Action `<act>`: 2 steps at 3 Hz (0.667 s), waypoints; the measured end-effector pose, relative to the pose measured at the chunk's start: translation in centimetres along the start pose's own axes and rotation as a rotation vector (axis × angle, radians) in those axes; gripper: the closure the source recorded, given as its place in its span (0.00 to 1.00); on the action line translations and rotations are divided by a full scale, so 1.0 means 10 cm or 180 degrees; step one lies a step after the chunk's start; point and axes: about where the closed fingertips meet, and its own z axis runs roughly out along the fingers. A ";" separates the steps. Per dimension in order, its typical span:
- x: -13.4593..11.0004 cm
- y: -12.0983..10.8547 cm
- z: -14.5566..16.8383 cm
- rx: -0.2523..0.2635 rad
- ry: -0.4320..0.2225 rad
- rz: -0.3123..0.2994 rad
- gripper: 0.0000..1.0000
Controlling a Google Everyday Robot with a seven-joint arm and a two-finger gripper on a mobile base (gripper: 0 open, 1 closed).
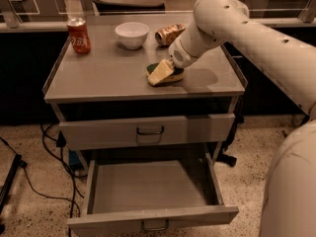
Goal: Place sponge into middle drawer
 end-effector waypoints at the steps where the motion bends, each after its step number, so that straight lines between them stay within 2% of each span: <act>1: 0.05 0.21 -0.24 -0.0197 -0.0093 -0.0234 1.00; 2: 0.22 0.64 -0.60 -0.0590 -0.0150 -0.0560 1.00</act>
Offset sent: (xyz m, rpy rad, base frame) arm -0.1594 -0.0194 0.0672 0.1144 0.0343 0.4218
